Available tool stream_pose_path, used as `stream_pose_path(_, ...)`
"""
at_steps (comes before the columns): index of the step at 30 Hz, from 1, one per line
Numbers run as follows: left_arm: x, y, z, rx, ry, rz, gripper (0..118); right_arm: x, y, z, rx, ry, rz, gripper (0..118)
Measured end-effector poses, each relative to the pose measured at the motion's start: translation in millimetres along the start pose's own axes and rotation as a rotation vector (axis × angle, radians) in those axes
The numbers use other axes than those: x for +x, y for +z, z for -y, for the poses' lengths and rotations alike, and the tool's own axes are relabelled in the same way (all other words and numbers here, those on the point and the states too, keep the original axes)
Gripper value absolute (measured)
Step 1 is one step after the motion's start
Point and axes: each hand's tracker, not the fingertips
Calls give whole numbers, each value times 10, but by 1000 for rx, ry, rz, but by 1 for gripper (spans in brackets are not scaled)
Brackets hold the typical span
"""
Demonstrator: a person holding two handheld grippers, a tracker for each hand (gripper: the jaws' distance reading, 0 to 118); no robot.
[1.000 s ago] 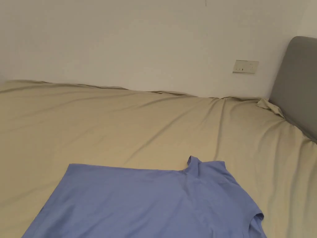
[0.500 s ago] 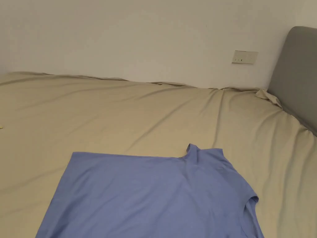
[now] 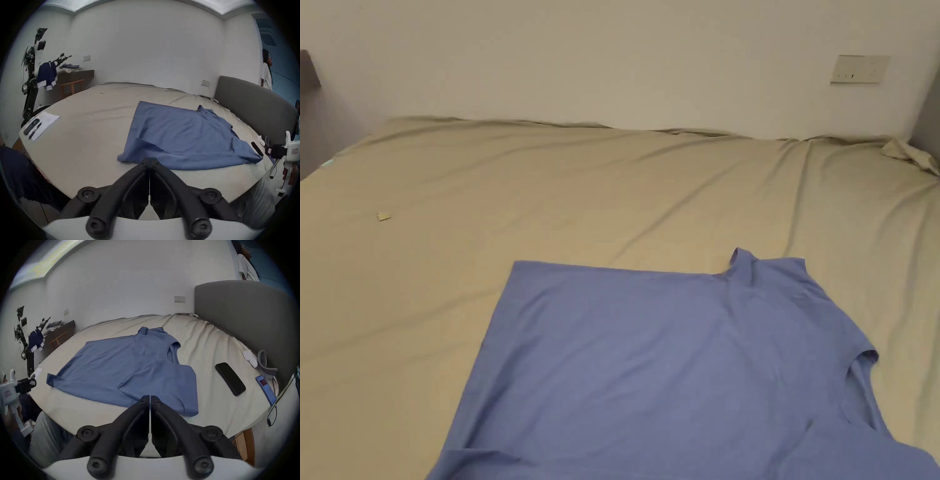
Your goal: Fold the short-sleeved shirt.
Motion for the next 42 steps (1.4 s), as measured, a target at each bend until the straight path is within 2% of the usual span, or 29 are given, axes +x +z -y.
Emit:
stream_pose_path(1, -54, -77, -40, -13, 8, -10, 20, 32, -3, -21, 3, -5, -1, 4)
stream_pose_path(2, -104, -158, -72, -32, 12, -38, 56, 44, 7, -59, 8, -9, -3, 4)
stream_pose_path(3, -140, -258, -112, -56, 12, -48, 56, 78, 1, -97, 10, -15, -3, 4)
stream_pose_path(4, -191, -374, -143, -113, 8, -41, 70, 115, -6, -123, 14, -20, -5, 4)
stream_pose_path(5, -229, -480, -152, -138, 12, -30, 97, 145, -13, -142, 20, -21, -5, 4)
stream_pose_path(6, -264, -568, -167, -144, 10, 10, 98, 146, -10, -164, 26, -16, 5, 4)
stream_pose_path(10, -234, -904, -226, -156, -97, -46, 98, 238, -46, -200, 27, -5, 29, 4)
stream_pose_path(12, -205, -1049, -239, -168, -99, -55, 97, 297, -101, -198, 10, -12, 42, 4)
stream_pose_path(13, -235, -1101, -245, -174, -86, -40, 92, 338, -137, -190, -1, -13, 47, 4)
stream_pose_path(14, -258, -1149, -242, -188, -58, -3, 70, 378, -179, -187, -17, -15, 53, 4)
stream_pose_path(16, -252, -1164, -254, -169, -65, -12, 16, 508, -300, -186, -84, -32, 44, 8)
stream_pose_path(17, -255, -1171, -237, -160, -72, -21, 11, 578, -382, -191, -127, -42, 53, 36)
stream_pose_path(18, -277, -1166, -236, -161, -72, -20, 10, 641, -471, -180, -165, -52, 59, 71)
stream_pose_path(19, -295, -1165, -241, -173, -56, 9, 7, 675, -547, -172, -197, -58, 83, 97)
stream_pose_path(20, -316, -1161, -235, -176, -41, 20, 6, 715, -617, -151, -203, -55, 77, 102)
stream_pose_path(24, -367, -1135, -192, -173, -45, 19, 4, 802, -842, -95, -281, -72, -15, 99)
stream_pose_path(25, -373, -1130, -182, -174, -44, 21, 3, 803, -901, -79, -313, -83, 0, 92)
stream_pose_path(27, -317, -1099, -202, -176, -39, 25, 3, 759, -935, -74, -318, -78, 11, 17)
stream_pose_path(28, -306, -1091, -204, -179, -33, 25, 3, 729, -918, -64, -286, -56, 38, 9)
stream_pose_path(30, -286, -1054, -209, -170, -28, 30, 2, 624, -789, -76, -175, -8, 58, 8)
stream_pose_path(35, -228, -980, -328, -147, -20, 41, 1, 427, -592, -237, -77, 75, 66, 8)
stream_pose_path(42, -228, -924, -765, -100, 26, 76, 1, 464, -607, -921, 8, 42, -13, 8)
